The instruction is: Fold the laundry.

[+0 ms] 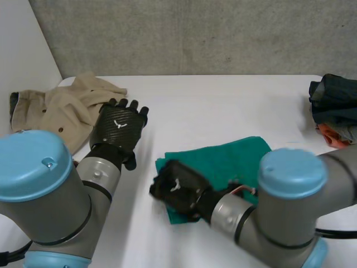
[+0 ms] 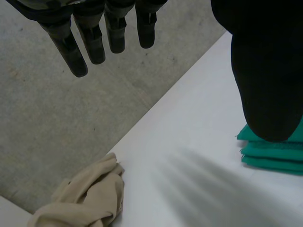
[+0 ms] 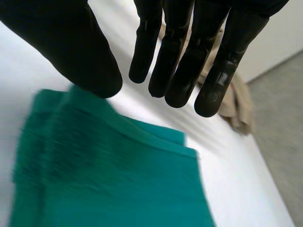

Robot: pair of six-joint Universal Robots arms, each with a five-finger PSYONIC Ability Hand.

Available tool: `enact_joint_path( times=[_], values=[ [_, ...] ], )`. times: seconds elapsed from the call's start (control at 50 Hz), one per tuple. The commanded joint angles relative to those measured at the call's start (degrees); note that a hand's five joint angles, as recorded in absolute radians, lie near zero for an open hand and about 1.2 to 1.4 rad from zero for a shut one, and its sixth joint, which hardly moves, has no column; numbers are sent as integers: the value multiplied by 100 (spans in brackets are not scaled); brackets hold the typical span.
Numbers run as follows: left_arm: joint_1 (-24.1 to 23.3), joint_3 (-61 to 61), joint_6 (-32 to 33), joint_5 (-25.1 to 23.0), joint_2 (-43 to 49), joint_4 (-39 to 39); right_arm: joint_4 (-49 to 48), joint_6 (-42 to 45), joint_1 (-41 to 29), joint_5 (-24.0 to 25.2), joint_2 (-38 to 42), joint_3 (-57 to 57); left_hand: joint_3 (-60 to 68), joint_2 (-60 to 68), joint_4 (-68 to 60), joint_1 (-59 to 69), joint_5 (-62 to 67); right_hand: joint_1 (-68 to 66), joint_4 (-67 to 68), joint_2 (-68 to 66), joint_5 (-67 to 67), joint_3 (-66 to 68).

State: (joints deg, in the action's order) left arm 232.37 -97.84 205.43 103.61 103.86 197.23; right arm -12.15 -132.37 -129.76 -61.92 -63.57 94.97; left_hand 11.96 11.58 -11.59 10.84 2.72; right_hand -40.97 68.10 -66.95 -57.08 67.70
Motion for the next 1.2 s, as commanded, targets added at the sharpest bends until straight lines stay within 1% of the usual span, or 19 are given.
enact_joint_path(
  times=[0.02, 0.06, 0.08, 0.14, 0.16, 0.22, 0.24, 0.28, 0.3, 0.42, 0.5, 0.72, 0.8, 0.82, 0.86, 0.94, 0.96, 1.1, 1.2],
  values=[
    [37, -51, -3, -34, 20, 0, -164, -621, 126, -486, -180, -40, -196, -158, 159, -84, -272, 1232, -3945, 3829, 3842, -3905],
    [28, -34, -3, -43, 20, 0, -208, -1121, 529, -811, -549, -40, -196, -158, 159, -84, -272, 1439, -4152, 4037, 4050, -4112],
    [19, -16, -3, -43, 20, 0, -191, -1585, 1114, -1022, -899, 12, -196, -158, 159, -84, -272, 1424, -4136, 4021, 4034, -4097],
    [10, 19, -3, -43, 12, 0, -112, -2046, 1978, -945, -1227, 214, -196, -158, 159, -84, -272, 1323, -4036, 3920, 3933, -3996],
    [2, 28, -3, -43, 12, 8, -42, -2064, 2460, -675, -1236, 441, -196, -158, 159, -84, -272, 1256, -3969, 3853, 3866, -3929],
    [-25, 45, -3, -52, 38, 9, 72, -1749, 3087, -41, -1219, 794, -196, -158, 159, -84, -272, 1138, -3851, 3735, 3748, -3811],
    [-25, 54, -3, -52, 55, 9, 142, -1409, 3480, 335, -1227, 1012, -196, -158, 159, -84, -272, 921, -3634, 3518, 3531, -3594],
    [-25, 80, -3, -52, 73, 17, 239, -1108, 3808, 618, -1175, 1163, -196, -158, 159, -84, -272, 852, -3565, 3449, 3462, -3525],
    [-25, 80, -3, -52, 73, 9, 301, -723, 4123, 733, -1010, 1312, -196, -158, 159, -84, -272, 585, -3298, 3183, 3196, -3258],
    [-69, 98, -12, -52, 187, 70, 345, 229, 4547, 787, -587, 1410, -196, -158, 159, -84, -272, 113, -2825, 2710, 2723, -2786],
    [-78, 124, -12, -52, 222, 79, 275, 344, 4548, 901, -252, 1375, -196, -158, 159, -84, -272, -40, -2673, 2557, 2570, -2633],
    [-130, 133, -12, -52, 231, 79, 196, 335, 4530, 954, -94, 1331, -196, -158, 159, -84, -272, -107, -2606, 2491, 2504, -2566],
    [-130, 142, -12, -52, 231, 79, 64, 239, 4495, 962, -76, 1322, -196, -158, 159, -84, -272, -3481, 768, -883, -870, 808],
    [-130, 133, -12, -52, 231, 79, 12, 143, 4451, 962, -76, 1313, -196, -158, 159, -84, -272, -3899, 1186, -1301, -1288, 1226],
    [-130, 133, -12, -52, 231, 79, -33, -24, 4372, 962, -111, 1278, -196, -158, 159, -84, -272, -3903, 1190, -1305, -1292, 1230],
    [-130, 107, -12, -51, 187, 79, -42, -516, 3872, 883, -322, 1041, -196, -158, 159, -84, -272, -3903, 1190, -1305, -1292, 1230],
    [-130, 98, -12, -52, 179, 79, -42, -691, 3592, 857, -470, 919, -196, -158, 159, -84, -272, -3903, 1190, -1305, -1292, 1230],
    [-104, 37, -12, -16, 108, 70, -15, -887, 2519, 760, -788, 461, -196, -158, 159, -84, -272, -3903, 1190, -1305, -1292, 1230],
    [-8, -104, -12, 1, -32, 70, -68, -852, 1193, 699, -666, 110, -196, -158, 159, -84, -272, -3903, 1190, -1305, -1292, 1230]
  ],
)
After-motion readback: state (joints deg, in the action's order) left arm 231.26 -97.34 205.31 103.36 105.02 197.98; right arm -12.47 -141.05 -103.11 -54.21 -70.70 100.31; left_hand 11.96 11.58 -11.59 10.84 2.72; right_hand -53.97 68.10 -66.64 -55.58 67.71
